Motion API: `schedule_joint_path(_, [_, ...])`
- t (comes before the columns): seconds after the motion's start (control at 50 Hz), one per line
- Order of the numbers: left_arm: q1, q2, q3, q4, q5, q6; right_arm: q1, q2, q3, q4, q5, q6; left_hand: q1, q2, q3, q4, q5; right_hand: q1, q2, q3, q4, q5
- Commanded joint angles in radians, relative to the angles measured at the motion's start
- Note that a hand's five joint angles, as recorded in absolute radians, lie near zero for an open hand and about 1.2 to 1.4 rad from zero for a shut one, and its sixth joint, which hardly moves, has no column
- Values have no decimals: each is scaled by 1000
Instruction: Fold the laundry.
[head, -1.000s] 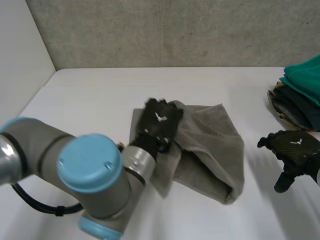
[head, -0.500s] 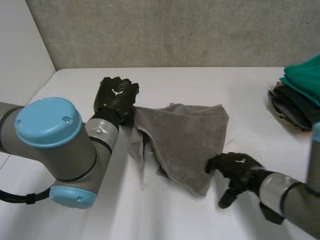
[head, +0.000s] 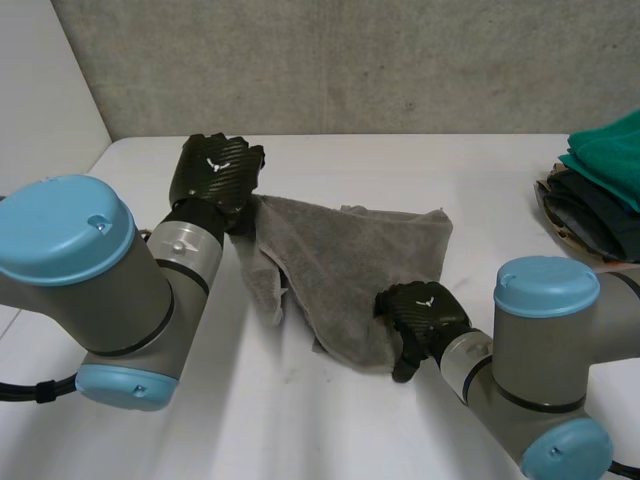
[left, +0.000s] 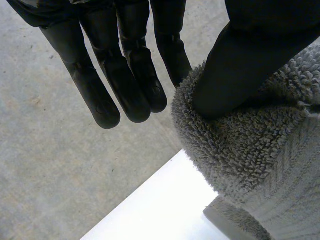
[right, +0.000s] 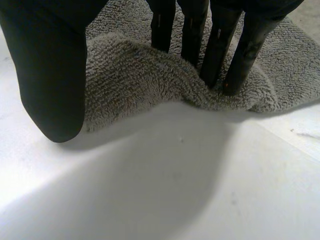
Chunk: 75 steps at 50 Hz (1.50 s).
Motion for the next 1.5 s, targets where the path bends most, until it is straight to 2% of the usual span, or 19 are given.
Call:
schedule_joint_path(0.02, [11, 1, 1, 0, 0, -1, 6, 50, -65, 0, 6, 3, 251, 199, 204, 197, 253, 713, 661, 654, 651, 660])
schedule_joint_path(0.06, [13, 4, 0, -2, 0, -1, 5, 51, -80, 0, 7, 3, 251, 199, 204, 197, 253, 982, 931, 924, 920, 930])
schedule_joint_path(0.14, [19, 42, -10, -23, 0, -1, -6, 22, -98, 6, 29, 1, 251, 199, 204, 197, 253, 983, 932, 924, 921, 931])
schedule_joint_path(0.22, [31, 113, -33, -72, 2, -2, -30, -93, -112, 23, 36, -31, 251, 199, 204, 197, 253, 983, 932, 924, 921, 931])
schedule_joint_path(0.32, [28, 232, -69, -149, 6, -5, -168, -266, -158, 121, 27, -210, 251, 199, 204, 197, 253, 983, 932, 924, 921, 931])
schedule_joint_path(0.4, [20, 309, -86, -178, 8, -20, -198, -318, -253, 176, 30, -360, 251, 199, 204, 197, 253, 983, 932, 924, 921, 931])
schedule_joint_path(0.5, [22, 334, -111, -183, 9, -37, -190, -321, -335, 192, 30, -440, 251, 199, 204, 197, 253, 983, 932, 924, 921, 931])
schedule_joint_path(0.6, [25, 283, -141, -177, 12, -37, -120, -227, -356, 189, 1, -485, 251, 199, 204, 197, 253, 983, 932, 924, 921, 931])
schedule_joint_path(0.82, [75, -120, -37, -150, 8, -24, -26, 86, -385, 179, -4, -679, 251, 199, 204, 197, 253, 967, 915, 908, 905, 915])
schedule_joint_path(0.86, [89, -169, 12, -146, 9, -19, -26, 129, -427, 158, 3, -690, 251, 199, 204, 197, 253, 540, 488, 481, 478, 488])
schedule_joint_path(0.88, [92, -179, 24, -144, 9, -19, -26, 133, -431, 149, 7, -687, 173, 121, 126, 119, 175, 399, 347, 340, 337, 346])
schedule_joint_path(0.9, [92, -186, 39, -143, 11, -19, -27, 130, -437, 124, 22, -674, 68, 15, 21, 13, 70, 45, -6, -13, -16, -7])
schedule_joint_path(0.92, [94, -189, 61, -141, 11, -21, -24, 127, -437, 107, 32, -660, -227, -279, -274, -281, -225, -100, -152, -159, -162, -153])
schedule_joint_path(0.94, [92, -188, 67, -141, 11, -21, -24, 122, -436, 92, 44, -641, -401, -454, -448, -456, -399, -215, -267, -274, -277, -268])
schedule_joint_path(1.0, [88, -168, 73, -141, 8, -21, -31, 73, -410, 58, 82, -543, -643, -696, -690, -698, -642, -238, -290, -297, -300, -291])
schedule_joint_path(1.12, [91, 8, -6, -143, -5, -31, -46, -99, -310, 73, 104, -303, -723, -775, -770, -778, -721, -238, -290, -297, -300, -291])
schedule_joint_path(1.22, [94, 161, -149, -144, -15, -36, -125, -191, -214, 200, 96, -60, -714, -767, -761, -769, -712, -238, -290, -297, -300, -291])
schedule_joint_path(1.36, [62, 239, -289, -155, -72, -103, -173, -194, -126, 291, 67, 75, -711, -764, -758, -766, -709, -117, -168, -176, -179, -169])
schedule_joint_path(1.5, [-3, 171, -365, -154, -150, -218, -164, -128, -91, 158, 39, 103, -685, -737, -732, -740, -683, 27, -25, -32, -35, -25])
